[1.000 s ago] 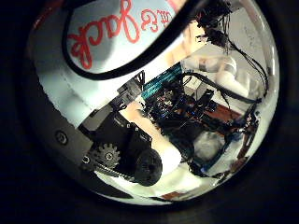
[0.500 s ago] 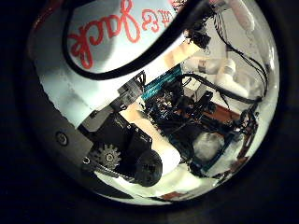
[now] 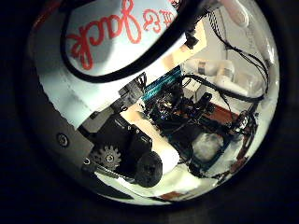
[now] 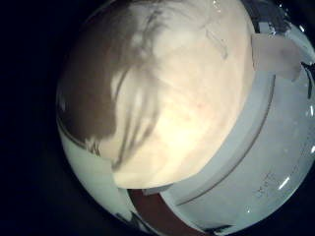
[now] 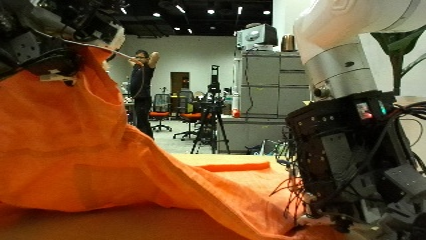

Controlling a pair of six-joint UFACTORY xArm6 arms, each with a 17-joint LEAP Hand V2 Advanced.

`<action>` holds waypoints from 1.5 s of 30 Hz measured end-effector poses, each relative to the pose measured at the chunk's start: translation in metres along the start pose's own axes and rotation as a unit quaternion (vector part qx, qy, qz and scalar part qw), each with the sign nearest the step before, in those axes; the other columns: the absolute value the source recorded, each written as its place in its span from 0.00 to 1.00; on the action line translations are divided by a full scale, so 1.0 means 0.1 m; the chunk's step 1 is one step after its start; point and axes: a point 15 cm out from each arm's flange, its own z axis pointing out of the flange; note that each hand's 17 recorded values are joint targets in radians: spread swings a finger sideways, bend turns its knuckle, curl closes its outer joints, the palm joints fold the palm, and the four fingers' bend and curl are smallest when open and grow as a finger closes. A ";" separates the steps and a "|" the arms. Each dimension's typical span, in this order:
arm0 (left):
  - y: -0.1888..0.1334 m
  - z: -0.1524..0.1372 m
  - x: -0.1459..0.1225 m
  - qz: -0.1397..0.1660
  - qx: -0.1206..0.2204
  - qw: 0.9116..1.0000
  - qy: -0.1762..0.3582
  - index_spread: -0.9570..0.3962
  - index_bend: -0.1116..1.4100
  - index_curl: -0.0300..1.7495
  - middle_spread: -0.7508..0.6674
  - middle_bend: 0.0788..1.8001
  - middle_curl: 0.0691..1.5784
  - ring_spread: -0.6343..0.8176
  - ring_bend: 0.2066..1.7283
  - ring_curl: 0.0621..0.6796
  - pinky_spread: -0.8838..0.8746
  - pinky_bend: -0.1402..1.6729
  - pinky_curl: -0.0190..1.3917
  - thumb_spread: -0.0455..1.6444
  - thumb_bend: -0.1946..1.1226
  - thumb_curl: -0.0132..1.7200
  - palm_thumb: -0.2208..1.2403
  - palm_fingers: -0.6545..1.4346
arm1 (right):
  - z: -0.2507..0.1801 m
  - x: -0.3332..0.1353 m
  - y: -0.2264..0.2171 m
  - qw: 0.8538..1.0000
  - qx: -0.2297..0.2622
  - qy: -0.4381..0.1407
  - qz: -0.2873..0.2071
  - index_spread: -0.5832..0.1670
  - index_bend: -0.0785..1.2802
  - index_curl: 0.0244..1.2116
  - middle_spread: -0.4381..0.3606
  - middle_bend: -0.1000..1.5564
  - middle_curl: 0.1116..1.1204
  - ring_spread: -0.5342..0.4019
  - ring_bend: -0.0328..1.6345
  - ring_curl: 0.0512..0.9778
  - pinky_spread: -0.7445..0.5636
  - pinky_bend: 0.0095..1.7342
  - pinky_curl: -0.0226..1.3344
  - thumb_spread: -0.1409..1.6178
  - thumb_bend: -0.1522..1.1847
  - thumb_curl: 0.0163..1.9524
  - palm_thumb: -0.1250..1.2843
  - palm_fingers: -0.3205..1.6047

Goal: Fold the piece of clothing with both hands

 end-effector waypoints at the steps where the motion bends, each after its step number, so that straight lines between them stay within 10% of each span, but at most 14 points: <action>1: -0.01 -0.01 0.00 0.000 0.001 1.000 0.000 0.21 0.33 0.53 0.21 0.62 0.30 0.05 0.50 0.62 0.08 0.57 0.36 0.76 0.60 0.98 0.58 0.88 | 0.00 0.00 0.00 1.000 0.000 0.000 0.000 0.26 0.47 0.51 0.34 0.58 0.52 0.28 0.66 0.51 0.20 0.55 0.38 0.66 0.11 0.16 0.56 0.85; 14: 0.01 -0.02 -0.02 -0.003 0.000 1.000 0.001 0.20 0.32 0.53 0.21 0.62 0.30 0.05 0.50 0.62 0.08 0.57 0.36 0.75 0.60 0.99 0.58 0.88 | -0.09 0.02 0.09 1.000 -0.005 0.001 0.001 0.32 0.79 0.75 0.34 0.81 0.70 0.30 0.81 0.70 0.34 0.73 0.56 0.63 0.21 0.26 0.89 0.74; 30: 0.04 -0.04 0.00 -0.004 0.003 1.000 0.002 0.20 0.32 0.53 0.21 0.62 0.30 0.05 0.50 0.62 0.07 0.57 0.36 0.75 0.60 0.99 0.57 0.88 | -0.39 0.05 0.53 0.997 -0.076 0.003 0.004 0.40 0.83 0.79 0.38 0.87 0.72 0.31 0.82 0.80 0.40 0.71 0.68 0.62 0.19 0.36 0.94 0.71; 45: 0.11 -0.23 0.11 0.019 -0.012 1.000 0.013 0.20 0.32 0.53 0.21 0.62 0.30 0.06 0.50 0.62 0.07 0.57 0.37 0.74 0.60 0.99 0.57 0.89 | -1.36 0.12 0.84 0.999 -0.028 0.013 0.019 0.41 0.83 0.81 0.39 0.88 0.70 0.30 0.80 0.85 0.40 0.67 0.77 0.62 0.16 0.43 0.92 0.71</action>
